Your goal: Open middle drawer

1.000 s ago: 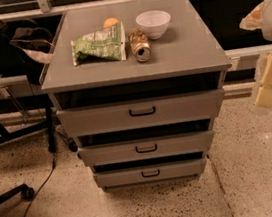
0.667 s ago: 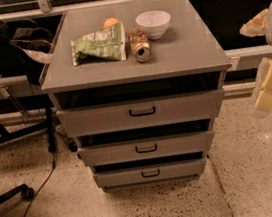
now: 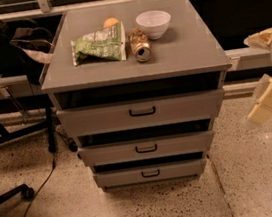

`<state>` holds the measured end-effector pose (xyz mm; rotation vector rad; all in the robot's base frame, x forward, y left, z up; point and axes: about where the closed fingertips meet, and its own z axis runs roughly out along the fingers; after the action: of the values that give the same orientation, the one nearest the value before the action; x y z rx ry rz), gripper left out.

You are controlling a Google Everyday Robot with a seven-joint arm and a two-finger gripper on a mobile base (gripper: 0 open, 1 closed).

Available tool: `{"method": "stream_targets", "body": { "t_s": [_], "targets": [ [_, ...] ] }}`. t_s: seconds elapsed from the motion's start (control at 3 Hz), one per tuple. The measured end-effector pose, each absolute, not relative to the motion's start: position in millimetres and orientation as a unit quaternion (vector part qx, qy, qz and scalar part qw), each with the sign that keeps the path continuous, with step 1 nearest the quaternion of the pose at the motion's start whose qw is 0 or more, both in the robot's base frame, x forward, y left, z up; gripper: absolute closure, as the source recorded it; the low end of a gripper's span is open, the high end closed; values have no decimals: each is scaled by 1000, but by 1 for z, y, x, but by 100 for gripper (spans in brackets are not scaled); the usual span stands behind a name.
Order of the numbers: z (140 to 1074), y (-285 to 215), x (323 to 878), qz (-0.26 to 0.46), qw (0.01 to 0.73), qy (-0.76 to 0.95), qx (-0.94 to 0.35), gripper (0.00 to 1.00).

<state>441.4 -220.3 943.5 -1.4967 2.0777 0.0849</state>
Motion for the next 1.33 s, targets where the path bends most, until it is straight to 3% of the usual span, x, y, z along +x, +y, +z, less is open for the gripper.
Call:
{"method": "stream_targets", "body": {
  "t_s": [0.67,1.0,1.33],
  "targets": [
    [926,-220,451,-63,297,802,-514,0],
    [924,-220,451,-58,297,802,-515,0],
    [896,-219,442,0,298,798,-524,0]
  ]
}}
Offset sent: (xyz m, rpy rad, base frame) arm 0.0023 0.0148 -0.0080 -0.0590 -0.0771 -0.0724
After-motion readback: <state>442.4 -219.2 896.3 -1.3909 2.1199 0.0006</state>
